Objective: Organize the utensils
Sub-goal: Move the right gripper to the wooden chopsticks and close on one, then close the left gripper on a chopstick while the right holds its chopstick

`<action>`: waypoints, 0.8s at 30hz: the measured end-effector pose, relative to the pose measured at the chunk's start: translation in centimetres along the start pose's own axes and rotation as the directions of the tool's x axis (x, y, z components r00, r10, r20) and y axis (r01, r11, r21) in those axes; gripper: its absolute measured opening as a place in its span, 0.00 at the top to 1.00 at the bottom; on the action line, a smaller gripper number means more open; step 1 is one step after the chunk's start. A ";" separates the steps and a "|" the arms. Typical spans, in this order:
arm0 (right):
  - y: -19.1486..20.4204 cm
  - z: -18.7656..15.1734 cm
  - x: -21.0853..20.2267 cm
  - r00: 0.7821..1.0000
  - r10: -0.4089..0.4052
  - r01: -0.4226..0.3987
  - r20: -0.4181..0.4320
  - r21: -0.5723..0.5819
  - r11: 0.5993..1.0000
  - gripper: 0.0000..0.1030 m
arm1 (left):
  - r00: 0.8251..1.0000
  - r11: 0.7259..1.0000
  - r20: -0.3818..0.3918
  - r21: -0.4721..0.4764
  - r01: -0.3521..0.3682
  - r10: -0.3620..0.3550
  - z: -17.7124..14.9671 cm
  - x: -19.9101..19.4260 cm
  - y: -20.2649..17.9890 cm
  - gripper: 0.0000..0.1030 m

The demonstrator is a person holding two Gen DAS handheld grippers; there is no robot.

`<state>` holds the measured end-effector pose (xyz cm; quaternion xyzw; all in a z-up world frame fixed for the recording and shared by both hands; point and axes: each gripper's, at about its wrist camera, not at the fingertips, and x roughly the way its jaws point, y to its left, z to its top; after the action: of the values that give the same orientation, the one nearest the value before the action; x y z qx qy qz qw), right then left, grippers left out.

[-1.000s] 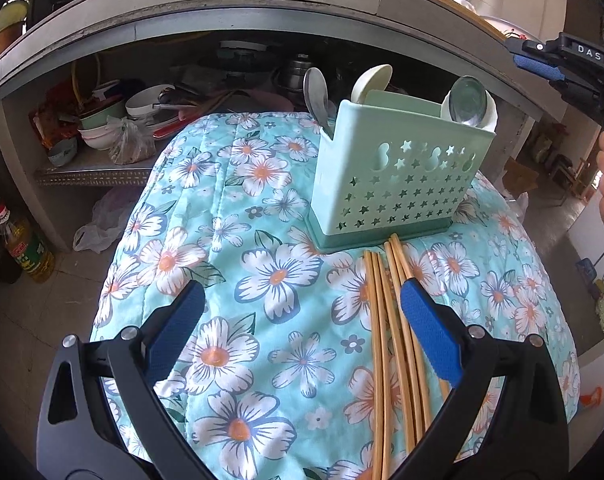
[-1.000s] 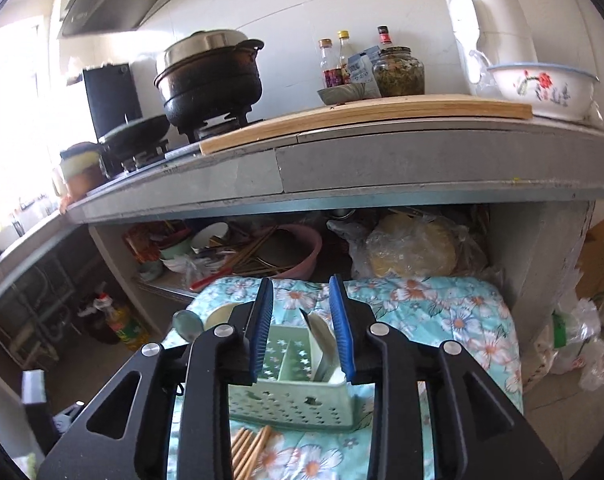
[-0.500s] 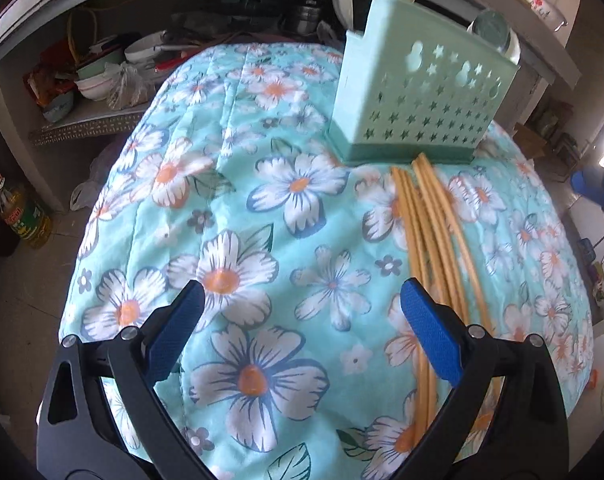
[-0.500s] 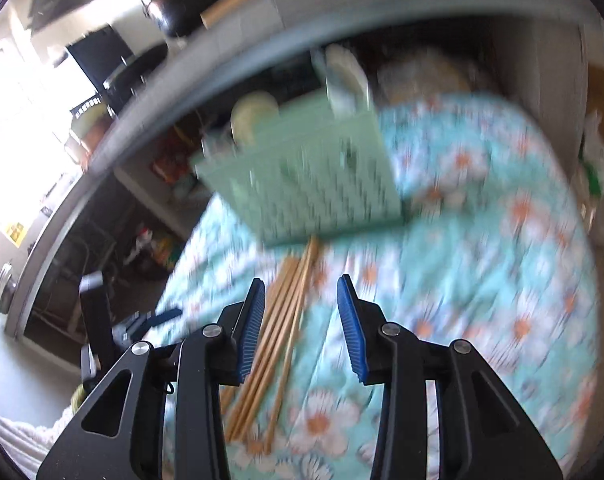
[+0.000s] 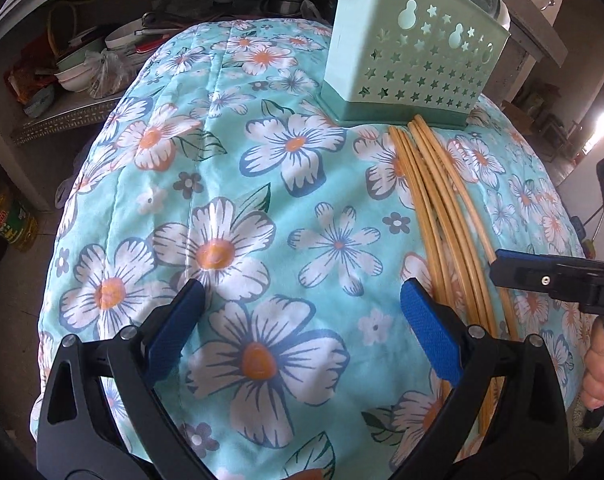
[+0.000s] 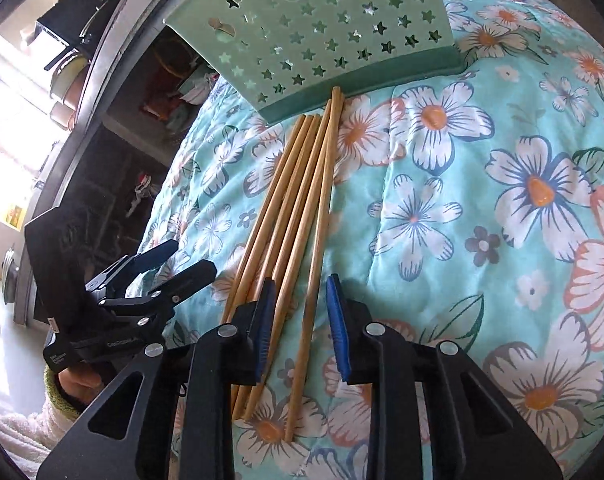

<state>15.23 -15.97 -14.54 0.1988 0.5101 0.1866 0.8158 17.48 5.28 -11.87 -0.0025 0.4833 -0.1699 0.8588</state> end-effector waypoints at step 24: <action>-5.6 -3.1 -3.8 0.999 -0.013 0.004 0.051 0.160 0.987 0.93 | 0.975 0.988 0.159 0.041 0.148 -0.152 0.0 -4.3 -1.9 0.11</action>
<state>11.42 -22.24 -15.84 0.2661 0.5028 0.1364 0.8111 14.92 4.70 -7.98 -0.0402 0.4079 -0.2404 0.8799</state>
